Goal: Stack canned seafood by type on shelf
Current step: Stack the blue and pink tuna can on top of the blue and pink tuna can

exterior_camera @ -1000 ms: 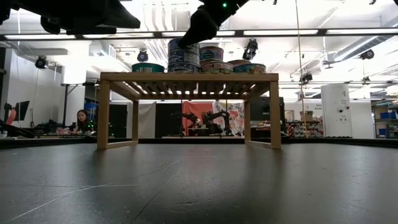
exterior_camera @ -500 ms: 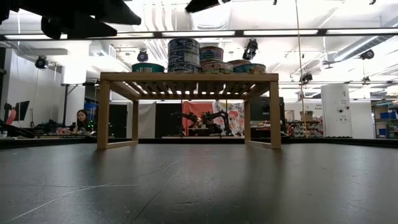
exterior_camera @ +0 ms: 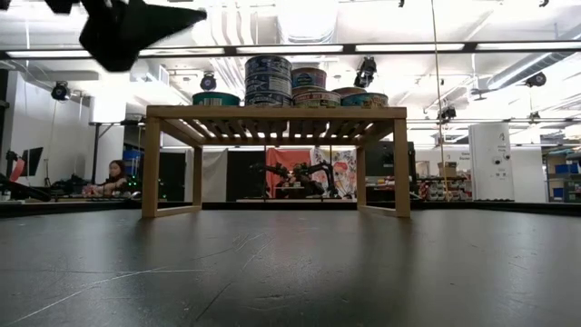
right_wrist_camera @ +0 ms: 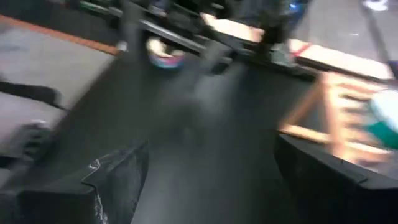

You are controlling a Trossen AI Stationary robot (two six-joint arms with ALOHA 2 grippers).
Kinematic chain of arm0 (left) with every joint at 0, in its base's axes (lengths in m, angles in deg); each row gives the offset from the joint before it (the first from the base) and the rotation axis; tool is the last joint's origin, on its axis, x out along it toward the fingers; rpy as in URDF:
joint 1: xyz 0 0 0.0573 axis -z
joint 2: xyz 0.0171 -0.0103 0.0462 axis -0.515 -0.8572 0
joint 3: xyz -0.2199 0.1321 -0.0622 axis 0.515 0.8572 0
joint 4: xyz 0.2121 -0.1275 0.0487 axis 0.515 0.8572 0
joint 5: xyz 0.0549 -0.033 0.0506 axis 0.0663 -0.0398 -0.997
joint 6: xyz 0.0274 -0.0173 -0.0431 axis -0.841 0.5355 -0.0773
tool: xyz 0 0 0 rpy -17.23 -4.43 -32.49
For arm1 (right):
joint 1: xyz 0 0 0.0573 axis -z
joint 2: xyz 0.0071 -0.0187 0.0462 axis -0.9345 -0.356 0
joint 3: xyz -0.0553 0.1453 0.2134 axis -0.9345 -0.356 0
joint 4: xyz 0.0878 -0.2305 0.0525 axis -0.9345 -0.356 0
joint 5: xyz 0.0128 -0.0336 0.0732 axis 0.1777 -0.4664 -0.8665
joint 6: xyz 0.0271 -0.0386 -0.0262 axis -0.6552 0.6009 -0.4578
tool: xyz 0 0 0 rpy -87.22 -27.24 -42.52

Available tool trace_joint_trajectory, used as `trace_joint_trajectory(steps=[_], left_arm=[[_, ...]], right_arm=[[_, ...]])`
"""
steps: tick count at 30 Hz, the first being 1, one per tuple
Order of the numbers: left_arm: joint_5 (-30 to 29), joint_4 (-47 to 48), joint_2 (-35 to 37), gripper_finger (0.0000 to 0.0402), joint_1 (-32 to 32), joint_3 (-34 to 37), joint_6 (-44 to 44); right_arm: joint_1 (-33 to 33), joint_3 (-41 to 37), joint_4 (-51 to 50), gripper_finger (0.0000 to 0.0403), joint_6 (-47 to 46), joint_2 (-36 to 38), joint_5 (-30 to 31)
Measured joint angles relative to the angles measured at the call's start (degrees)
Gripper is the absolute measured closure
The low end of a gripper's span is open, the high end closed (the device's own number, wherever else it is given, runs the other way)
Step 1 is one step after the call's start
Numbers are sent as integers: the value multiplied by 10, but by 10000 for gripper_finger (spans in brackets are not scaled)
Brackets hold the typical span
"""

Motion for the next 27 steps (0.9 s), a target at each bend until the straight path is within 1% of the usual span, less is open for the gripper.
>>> trace_joint_trajectory(steps=[4, 7, 9, 11, 14, 16, 18, 21, 24, 27], left_arm=[[1, 100, 0, 39, 0, -20, 78], [1, 167, 0, 54, 1, -45, 119], [1, 228, 0, 66, 0, -69, 140], [10, 308, 0, 79, 0, -100, 164], [57, 461, 0, 98, 0, -155, 212], [82, 573, -1, 111, 2, -195, 249], [91, 684, -2, 125, 7, -232, 294], [120, 824, -6, 148, 16, -280, 358], [166, 922, -9, 176, 31, -313, 416], [219, 985, -9, 211, 44, -327, 462]], right_arm=[[-35, -88, 91, 80, -32, 32, -6], [-58, -142, 152, 86, -54, 48, -6], [-71, -170, 178, 90, -66, 52, -5], [-83, -189, 186, 95, -76, 54, 13], [-97, -206, 181, 103, -91, 51, 52], [-102, -218, 177, 107, -101, 51, 55], [-106, -229, 178, 111, -110, 51, 55], [-111, -238, 166, 117, -129, 51, 55], [-112, -244, 149, 122, -153, 51, 55], [-112, -258, 144, 128, -166, 51, 55]])
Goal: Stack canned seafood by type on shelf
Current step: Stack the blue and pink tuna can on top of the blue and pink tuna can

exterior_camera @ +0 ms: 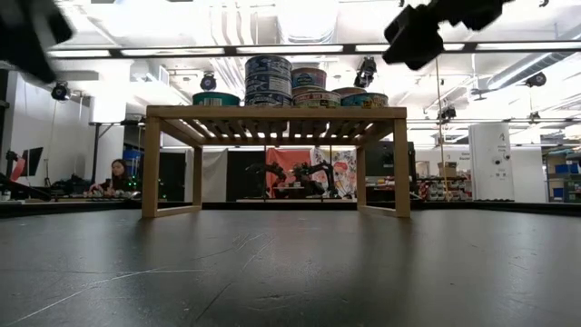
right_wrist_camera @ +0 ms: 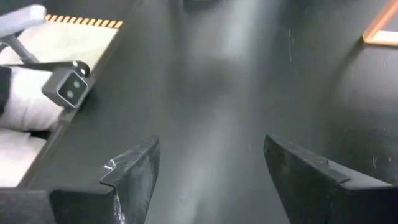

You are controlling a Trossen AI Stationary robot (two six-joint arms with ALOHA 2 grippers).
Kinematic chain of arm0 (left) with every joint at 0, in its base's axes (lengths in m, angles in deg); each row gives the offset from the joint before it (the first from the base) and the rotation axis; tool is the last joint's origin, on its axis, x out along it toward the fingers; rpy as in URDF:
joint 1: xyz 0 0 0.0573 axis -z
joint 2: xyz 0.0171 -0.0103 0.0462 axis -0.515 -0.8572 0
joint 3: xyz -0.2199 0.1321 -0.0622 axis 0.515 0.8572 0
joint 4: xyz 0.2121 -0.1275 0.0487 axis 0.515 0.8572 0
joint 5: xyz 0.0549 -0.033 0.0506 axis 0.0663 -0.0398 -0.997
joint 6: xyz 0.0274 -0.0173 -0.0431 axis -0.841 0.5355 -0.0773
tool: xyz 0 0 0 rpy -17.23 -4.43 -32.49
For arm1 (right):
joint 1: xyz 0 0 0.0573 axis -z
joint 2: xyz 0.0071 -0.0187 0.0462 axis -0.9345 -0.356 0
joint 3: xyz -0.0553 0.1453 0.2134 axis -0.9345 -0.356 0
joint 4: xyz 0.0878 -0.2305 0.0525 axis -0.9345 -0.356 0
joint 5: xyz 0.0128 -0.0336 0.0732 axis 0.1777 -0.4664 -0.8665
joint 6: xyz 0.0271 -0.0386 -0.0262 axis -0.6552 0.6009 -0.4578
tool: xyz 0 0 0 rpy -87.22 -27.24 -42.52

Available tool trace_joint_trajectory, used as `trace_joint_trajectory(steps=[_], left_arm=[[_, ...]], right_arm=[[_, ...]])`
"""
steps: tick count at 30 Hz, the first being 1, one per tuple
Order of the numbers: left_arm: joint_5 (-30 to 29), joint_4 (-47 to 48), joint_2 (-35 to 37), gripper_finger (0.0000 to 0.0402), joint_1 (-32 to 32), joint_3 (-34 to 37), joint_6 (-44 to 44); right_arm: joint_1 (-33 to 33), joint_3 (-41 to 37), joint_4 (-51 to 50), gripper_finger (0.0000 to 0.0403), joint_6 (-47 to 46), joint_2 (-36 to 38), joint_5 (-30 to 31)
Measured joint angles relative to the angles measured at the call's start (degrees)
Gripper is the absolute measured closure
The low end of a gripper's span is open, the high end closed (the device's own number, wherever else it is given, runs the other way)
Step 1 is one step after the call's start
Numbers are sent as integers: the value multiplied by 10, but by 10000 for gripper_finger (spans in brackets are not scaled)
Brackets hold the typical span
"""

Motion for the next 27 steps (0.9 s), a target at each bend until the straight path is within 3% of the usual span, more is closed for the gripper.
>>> trace_joint_trajectory(steps=[12, 20, 27], left_arm=[[266, 102, 0, 390, 21, -3, 197], [404, 195, 0, 400, 41, -6, 286], [389, 217, -4, 401, 54, -5, 293]], right_arm=[[0, -20, 23, 156, 12, 0, 1], [0, -20, 26, 170, 24, 0, 1], [0, -20, 25, 171, 24, 0, 1]])
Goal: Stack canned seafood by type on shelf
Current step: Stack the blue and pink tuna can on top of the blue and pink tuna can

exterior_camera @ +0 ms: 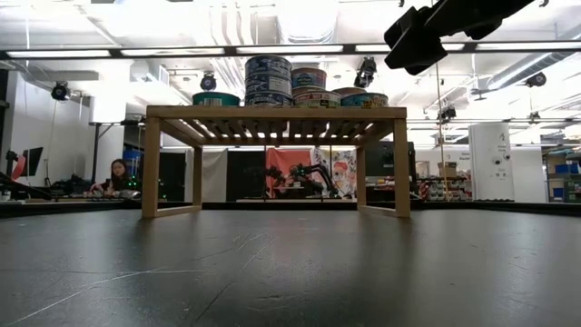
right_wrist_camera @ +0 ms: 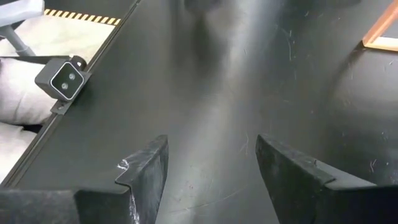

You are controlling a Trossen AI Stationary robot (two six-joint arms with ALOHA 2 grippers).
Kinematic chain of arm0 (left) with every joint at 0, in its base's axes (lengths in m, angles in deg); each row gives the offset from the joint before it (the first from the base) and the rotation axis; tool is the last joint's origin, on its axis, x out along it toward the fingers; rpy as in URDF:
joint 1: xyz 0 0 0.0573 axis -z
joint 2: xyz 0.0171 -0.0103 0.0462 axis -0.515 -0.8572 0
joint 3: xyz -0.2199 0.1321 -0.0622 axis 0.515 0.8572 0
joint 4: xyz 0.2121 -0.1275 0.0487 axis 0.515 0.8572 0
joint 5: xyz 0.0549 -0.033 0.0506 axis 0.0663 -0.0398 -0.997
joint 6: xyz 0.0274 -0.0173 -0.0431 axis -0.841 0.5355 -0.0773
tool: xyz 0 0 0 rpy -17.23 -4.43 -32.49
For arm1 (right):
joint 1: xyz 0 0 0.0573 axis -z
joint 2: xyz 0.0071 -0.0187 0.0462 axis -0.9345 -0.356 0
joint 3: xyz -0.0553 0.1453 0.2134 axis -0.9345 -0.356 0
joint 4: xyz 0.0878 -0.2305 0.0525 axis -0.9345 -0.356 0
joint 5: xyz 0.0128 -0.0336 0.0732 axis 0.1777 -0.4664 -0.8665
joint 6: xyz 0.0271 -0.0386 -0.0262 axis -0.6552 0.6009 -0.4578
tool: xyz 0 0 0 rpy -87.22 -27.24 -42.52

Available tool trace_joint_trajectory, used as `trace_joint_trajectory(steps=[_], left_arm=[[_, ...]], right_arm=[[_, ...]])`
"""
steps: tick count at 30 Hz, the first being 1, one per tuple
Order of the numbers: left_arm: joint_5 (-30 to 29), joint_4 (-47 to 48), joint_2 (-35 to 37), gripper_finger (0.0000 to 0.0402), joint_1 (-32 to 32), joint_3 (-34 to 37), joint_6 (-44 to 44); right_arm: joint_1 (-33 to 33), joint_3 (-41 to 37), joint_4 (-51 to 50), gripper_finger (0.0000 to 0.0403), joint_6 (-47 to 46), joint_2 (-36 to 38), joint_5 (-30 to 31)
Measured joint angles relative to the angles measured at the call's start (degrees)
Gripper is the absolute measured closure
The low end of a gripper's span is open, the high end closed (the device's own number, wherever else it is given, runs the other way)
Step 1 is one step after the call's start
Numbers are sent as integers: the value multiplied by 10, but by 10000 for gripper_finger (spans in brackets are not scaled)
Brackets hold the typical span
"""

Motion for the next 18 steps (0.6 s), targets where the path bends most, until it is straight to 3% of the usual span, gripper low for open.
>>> trace_joint_trajectory(steps=[18], left_arm=[[5, -10, -60, 401, 0, -3, -62]], right_arm=[[0, 0, 3, 172, 2, 0, 1]])
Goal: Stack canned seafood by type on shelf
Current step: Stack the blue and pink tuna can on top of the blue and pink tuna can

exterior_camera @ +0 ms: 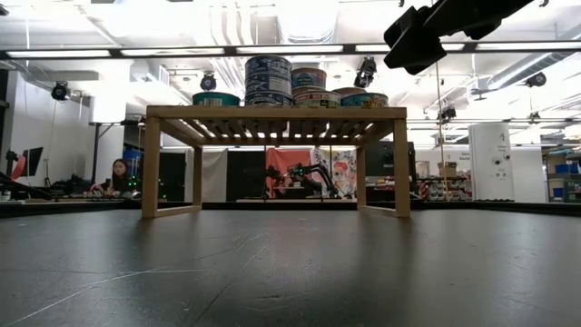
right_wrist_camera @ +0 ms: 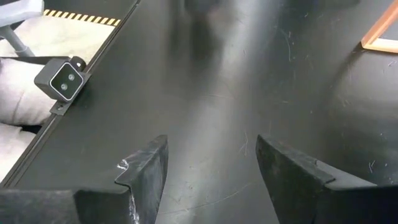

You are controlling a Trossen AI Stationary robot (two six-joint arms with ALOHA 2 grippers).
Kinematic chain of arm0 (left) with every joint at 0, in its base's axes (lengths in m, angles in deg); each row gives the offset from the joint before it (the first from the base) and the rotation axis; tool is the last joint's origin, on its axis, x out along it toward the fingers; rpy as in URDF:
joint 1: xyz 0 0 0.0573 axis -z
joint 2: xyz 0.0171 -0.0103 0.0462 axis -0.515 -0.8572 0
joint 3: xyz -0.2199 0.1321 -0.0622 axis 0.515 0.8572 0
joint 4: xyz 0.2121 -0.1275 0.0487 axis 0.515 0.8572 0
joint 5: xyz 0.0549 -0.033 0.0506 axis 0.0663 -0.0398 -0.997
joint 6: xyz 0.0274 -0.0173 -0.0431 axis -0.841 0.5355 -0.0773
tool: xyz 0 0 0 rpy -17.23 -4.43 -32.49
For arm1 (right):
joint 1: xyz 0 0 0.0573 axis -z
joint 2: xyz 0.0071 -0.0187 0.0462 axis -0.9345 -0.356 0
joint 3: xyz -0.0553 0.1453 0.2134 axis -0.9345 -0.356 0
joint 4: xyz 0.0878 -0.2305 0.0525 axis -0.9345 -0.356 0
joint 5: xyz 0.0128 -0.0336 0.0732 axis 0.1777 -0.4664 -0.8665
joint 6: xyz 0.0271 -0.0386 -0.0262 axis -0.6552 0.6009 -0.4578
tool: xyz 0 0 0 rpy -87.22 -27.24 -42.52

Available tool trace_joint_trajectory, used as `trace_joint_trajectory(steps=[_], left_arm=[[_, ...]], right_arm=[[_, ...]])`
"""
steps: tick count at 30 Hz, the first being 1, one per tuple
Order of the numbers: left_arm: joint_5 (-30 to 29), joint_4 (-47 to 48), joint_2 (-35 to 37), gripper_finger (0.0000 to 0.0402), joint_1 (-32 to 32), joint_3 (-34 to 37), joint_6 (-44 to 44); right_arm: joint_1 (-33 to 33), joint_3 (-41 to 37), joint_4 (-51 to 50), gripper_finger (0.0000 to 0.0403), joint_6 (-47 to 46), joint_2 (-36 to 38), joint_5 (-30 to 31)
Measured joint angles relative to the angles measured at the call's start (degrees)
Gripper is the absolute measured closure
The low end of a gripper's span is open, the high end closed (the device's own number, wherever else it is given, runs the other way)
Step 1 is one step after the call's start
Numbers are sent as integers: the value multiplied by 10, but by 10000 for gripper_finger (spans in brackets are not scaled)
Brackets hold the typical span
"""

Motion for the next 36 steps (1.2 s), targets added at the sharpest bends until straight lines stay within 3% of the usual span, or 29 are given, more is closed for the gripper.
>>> trace_joint_trajectory(steps=[12, 23, 36], left_arm=[[-13, -13, -3, 401, 0, -2, 0], [-141, -45, -6, 401, -3, -27, -35], [-162, -71, -7, 401, -19, -9, -58]], right_arm=[[0, 0, 0, 162, 0, 0, 0], [0, 0, 0, 163, 0, 0, -1], [0, 0, 0, 168, -4, 0, -2]])
